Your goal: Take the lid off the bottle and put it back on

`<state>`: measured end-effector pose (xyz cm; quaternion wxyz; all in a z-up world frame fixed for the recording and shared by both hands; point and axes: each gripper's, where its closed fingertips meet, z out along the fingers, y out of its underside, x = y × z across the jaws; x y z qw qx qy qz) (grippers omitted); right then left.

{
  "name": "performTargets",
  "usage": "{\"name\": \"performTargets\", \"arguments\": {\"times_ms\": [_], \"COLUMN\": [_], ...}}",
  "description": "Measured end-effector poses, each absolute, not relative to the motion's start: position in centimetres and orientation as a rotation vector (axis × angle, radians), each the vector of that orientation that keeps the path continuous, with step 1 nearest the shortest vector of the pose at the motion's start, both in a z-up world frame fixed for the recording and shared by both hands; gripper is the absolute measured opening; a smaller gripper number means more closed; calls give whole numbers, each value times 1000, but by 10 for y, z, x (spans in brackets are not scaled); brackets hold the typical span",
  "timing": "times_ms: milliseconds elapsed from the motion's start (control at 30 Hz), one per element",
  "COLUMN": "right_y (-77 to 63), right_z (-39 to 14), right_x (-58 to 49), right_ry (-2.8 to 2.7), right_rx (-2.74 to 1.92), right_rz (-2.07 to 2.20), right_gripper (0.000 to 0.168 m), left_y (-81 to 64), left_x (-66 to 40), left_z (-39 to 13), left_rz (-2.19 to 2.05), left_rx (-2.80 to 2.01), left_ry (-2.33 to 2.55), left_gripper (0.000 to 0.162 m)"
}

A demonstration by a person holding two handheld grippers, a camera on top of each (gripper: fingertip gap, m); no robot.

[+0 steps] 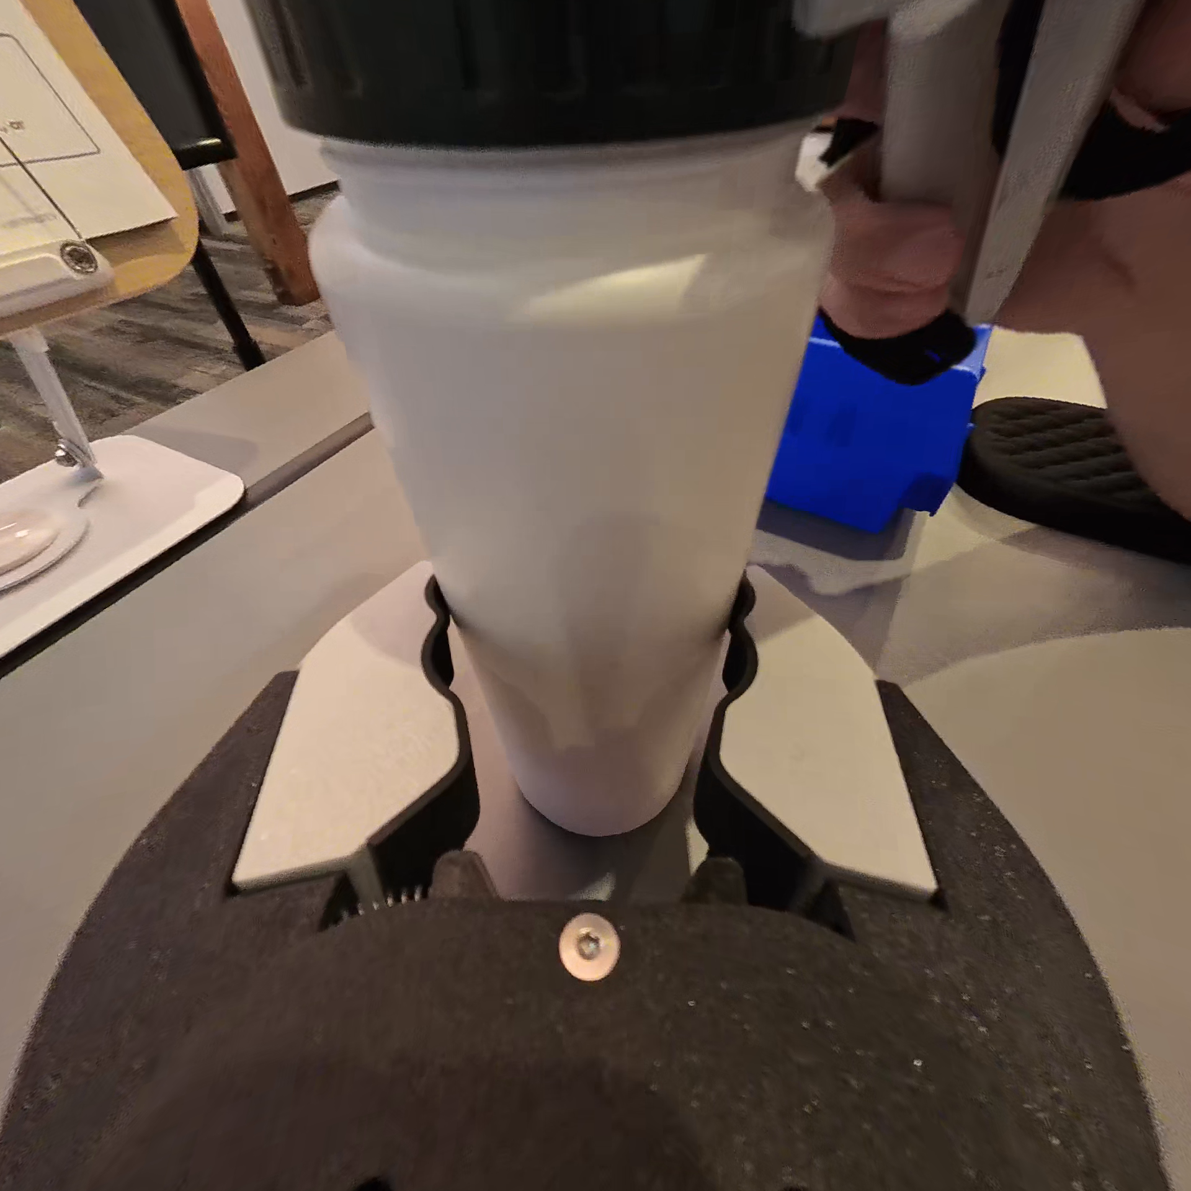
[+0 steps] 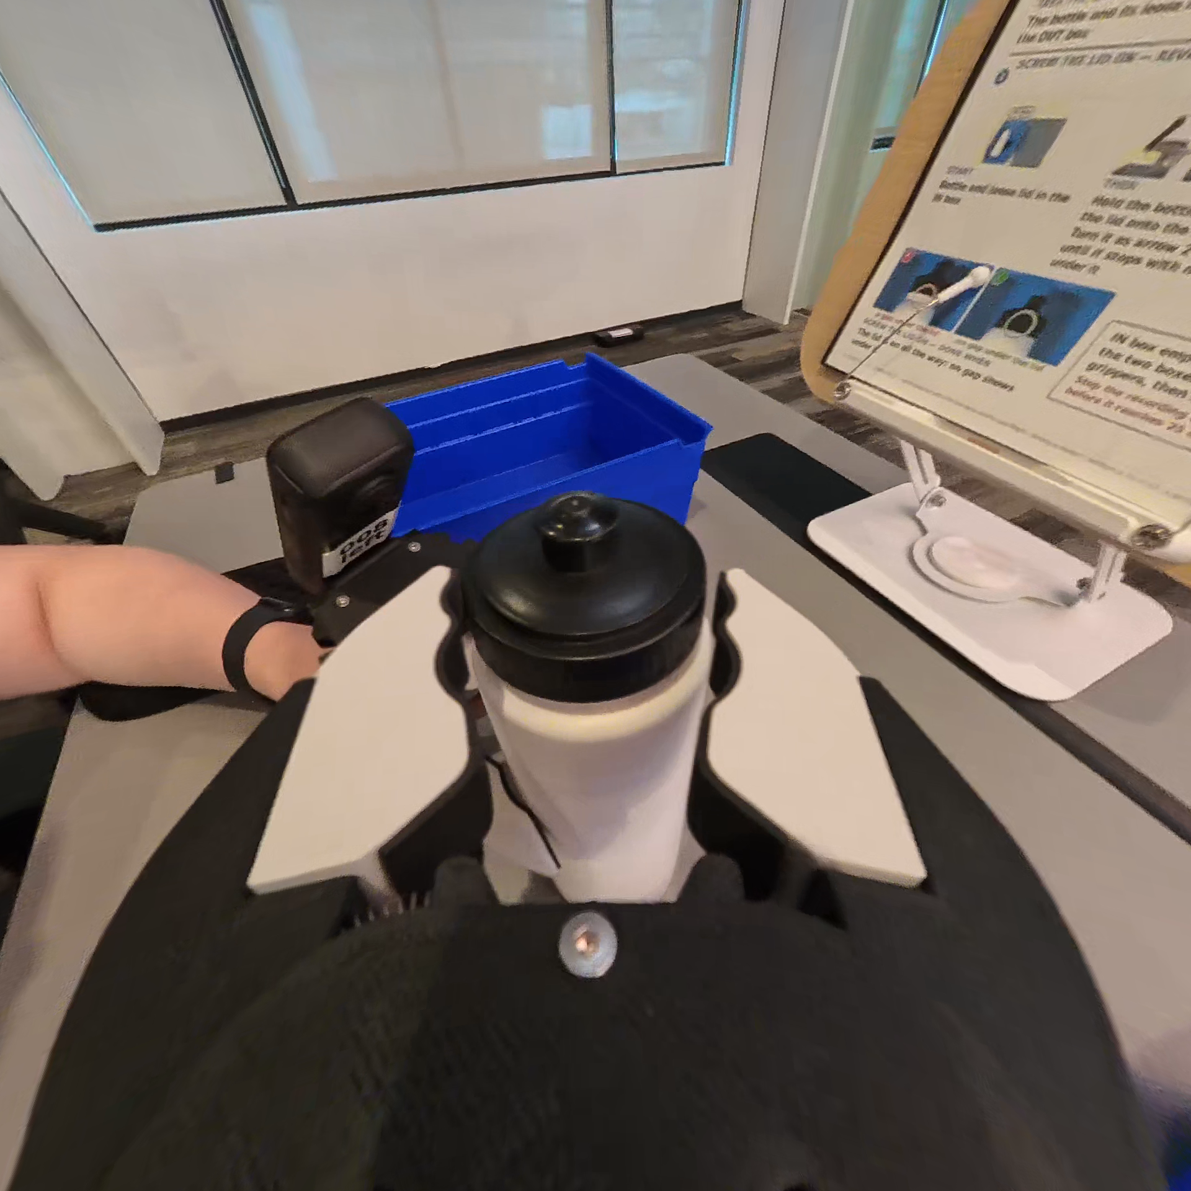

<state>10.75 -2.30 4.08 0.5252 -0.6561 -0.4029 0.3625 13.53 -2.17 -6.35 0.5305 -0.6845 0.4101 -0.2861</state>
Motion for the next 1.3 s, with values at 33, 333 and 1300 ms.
{"name": "performTargets", "arguments": {"times_ms": [33, 333, 1300], "right_y": [-24, -67, -41], "right_z": [40, 40, 38], "right_x": [107, 122, 109], "right_ry": [-968, -1416, -1244], "right_rx": [-1576, -1367, -1375], "right_rz": [871, 1125, 980], "right_gripper": [74, 73, 73], "left_y": [-22, -58, -36], "left_x": [135, 155, 142], "left_z": [-63, -63, -63], "left_rz": [-682, -858, -782], "left_rx": [-1634, -1509, -1591], "left_ry": [978, 1223, 1104], "left_gripper": [84, 83, 83]}}
